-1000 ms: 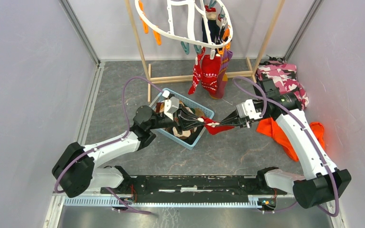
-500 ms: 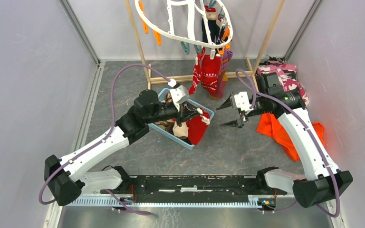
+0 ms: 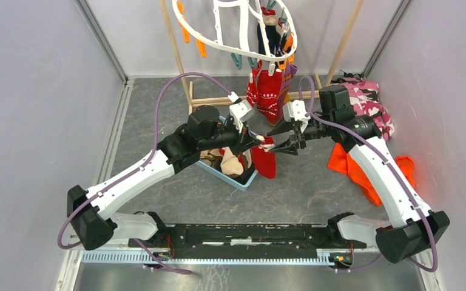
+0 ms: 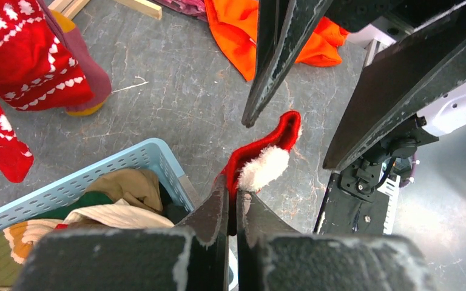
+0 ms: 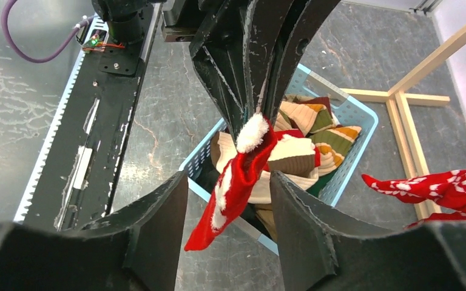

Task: Clip the socks to the hanger
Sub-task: Pick up the sock from the bin.

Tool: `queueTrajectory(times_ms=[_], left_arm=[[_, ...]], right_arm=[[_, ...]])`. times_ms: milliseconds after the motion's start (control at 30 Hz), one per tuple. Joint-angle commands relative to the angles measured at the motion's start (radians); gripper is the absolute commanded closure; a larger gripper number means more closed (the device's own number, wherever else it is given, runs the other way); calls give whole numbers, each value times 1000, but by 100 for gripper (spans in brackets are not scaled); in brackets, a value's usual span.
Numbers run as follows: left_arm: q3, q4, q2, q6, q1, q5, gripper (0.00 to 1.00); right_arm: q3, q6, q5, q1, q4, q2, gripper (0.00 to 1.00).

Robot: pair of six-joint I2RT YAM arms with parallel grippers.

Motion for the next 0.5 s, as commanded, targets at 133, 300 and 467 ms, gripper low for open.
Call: queueTrajectory(times_ms=[133,300,467], left_arm=[[54,-8,10,-80,-15,-21,98],[54,-8,13,-86,-18,-19,98],[64,-20,8,-76,-18,-21,98]], right_arm=[[-32,162,79,26,132,2,58],[-20,161,97,36,133,10,71],[4,73,143,59,62,19,63]])
